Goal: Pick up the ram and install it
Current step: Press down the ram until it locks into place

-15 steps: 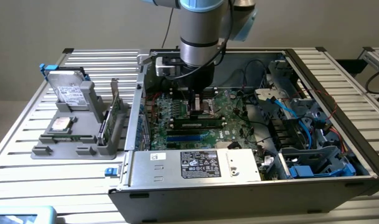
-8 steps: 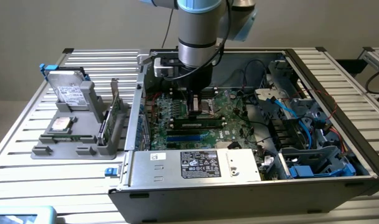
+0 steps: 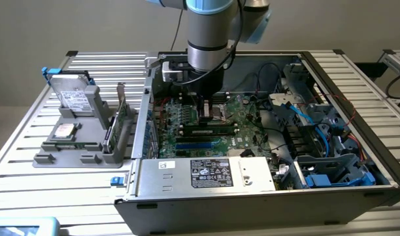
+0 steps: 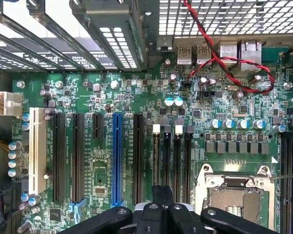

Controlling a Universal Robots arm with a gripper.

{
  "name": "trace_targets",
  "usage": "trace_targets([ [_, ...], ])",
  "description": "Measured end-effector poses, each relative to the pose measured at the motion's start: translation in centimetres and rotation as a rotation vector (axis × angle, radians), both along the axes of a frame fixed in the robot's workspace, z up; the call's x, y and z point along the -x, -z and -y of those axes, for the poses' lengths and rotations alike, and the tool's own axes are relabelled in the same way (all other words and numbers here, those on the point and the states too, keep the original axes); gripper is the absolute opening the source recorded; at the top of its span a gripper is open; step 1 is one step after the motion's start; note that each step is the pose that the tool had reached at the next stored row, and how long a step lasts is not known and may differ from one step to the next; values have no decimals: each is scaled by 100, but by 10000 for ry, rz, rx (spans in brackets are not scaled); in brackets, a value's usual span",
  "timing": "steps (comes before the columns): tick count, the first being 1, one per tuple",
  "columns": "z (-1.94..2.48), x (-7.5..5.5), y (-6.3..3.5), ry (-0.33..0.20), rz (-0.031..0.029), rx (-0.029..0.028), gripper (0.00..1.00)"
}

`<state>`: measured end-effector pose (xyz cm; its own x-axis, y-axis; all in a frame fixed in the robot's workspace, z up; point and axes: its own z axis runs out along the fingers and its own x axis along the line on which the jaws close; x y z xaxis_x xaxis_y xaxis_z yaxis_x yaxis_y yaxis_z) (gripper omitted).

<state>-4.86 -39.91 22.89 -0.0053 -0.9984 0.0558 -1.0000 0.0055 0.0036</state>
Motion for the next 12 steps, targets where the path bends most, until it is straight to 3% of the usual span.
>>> trace_targets([
  [12, -1, 8, 38, -3, 3, 45, 11],
])
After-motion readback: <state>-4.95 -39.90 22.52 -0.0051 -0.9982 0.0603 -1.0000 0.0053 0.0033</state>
